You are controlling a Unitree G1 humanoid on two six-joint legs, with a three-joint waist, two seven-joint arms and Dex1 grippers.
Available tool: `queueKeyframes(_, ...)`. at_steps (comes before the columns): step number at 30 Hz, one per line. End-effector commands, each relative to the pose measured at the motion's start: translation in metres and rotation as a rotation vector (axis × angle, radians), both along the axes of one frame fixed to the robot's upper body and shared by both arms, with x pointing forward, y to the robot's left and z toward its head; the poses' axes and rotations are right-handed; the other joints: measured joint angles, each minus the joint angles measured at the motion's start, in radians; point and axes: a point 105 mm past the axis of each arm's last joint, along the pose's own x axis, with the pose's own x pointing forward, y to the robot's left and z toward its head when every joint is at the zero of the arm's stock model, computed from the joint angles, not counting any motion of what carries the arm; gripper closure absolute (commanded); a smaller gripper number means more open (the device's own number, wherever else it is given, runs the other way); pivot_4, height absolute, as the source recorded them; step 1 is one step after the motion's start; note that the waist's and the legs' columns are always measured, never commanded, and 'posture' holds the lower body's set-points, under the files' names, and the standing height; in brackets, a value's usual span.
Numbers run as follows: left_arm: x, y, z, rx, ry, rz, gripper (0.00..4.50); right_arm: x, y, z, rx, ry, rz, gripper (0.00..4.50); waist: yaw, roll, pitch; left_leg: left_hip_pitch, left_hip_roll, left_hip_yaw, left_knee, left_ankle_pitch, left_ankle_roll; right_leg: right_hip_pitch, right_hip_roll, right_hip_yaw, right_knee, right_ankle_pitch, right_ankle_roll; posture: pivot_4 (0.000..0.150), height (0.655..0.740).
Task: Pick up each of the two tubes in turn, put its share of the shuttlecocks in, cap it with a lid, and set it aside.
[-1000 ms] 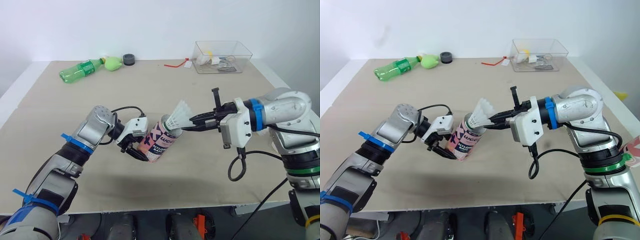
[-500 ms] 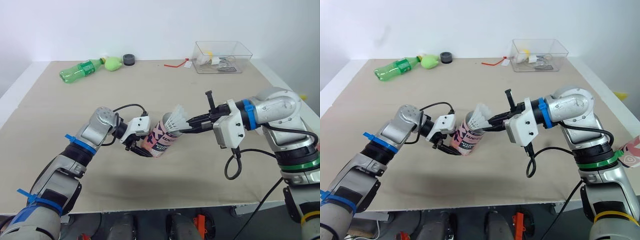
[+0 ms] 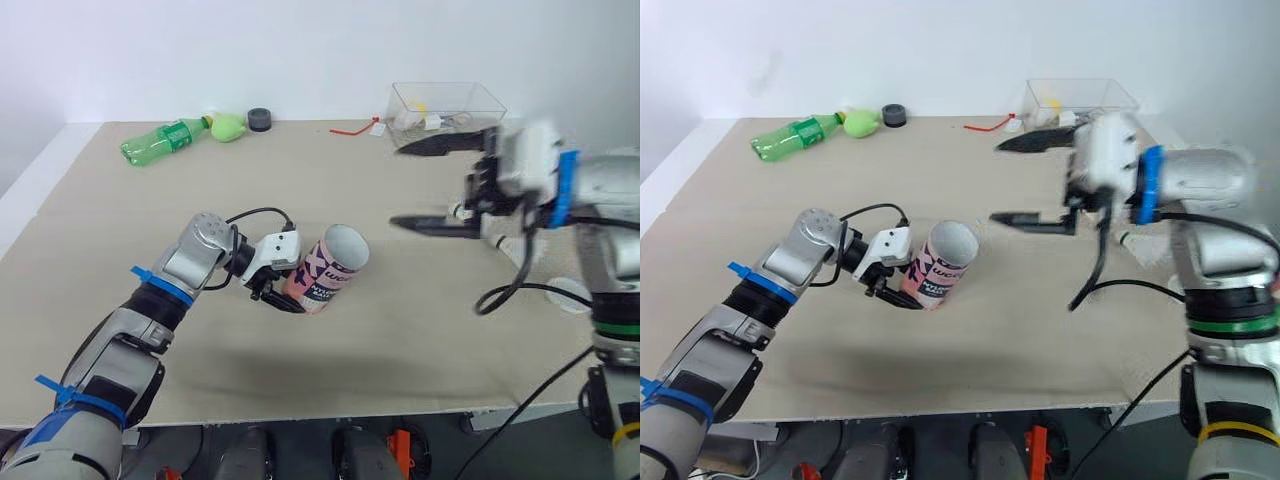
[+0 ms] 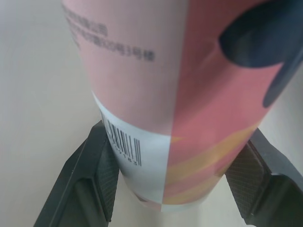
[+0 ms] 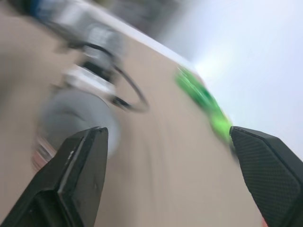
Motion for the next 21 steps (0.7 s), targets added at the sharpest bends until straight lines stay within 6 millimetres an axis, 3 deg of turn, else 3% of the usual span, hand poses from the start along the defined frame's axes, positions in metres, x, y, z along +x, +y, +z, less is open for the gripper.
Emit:
queueKeyframes(1,0.002,0.004,0.004,0.015,-0.015,0.002,1.81,0.015,-0.048,-0.009,0.108,0.038,-0.277,0.07,0.0,0.0,0.0,0.0,0.0,0.0,0.0,0.0,0.0,0.0,0.0,0.0,0.0,0.0,0.0,0.15,0.74)
queueKeyframes(4,0.002,0.002,0.003,0.011,-0.011,-0.005,1.81,0.028,-0.096,-0.035,0.233,0.107,-0.58,0.07,0.0,0.0,0.0,0.0,0.0,0.0,0.0,0.0,0.0,0.0,0.0,0.0,0.0,0.0,0.001,0.15,0.74)
queueKeyframes(8,0.001,0.0,0.003,0.007,-0.008,-0.009,1.81,0.03,-0.134,-0.059,0.41,0.128,-0.891,0.07,-0.002,0.001,-0.001,0.0,0.0,0.001,0.0,0.0,0.0,-0.001,0.001,0.001,0.001,0.0,0.002,0.15,0.74)
queueKeyframes(14,0.0,0.0,0.002,0.009,-0.006,-0.016,1.81,0.018,-0.156,-0.094,0.407,0.218,-1.106,0.07,-0.001,0.002,-0.001,0.0,0.0,0.0,0.0,0.0,0.0,0.0,0.002,0.002,0.0,-0.002,0.009,0.15,0.74)
queueKeyframes(21,-0.001,-0.004,0.003,0.008,-0.007,-0.029,1.81,0.02,-0.166,-0.128,0.352,0.293,-1.121,0.07,-0.002,0.002,-0.001,0.0,-0.001,0.001,0.0,0.0,0.001,0.0,0.002,0.003,0.0,-0.002,0.01,0.15,0.74)
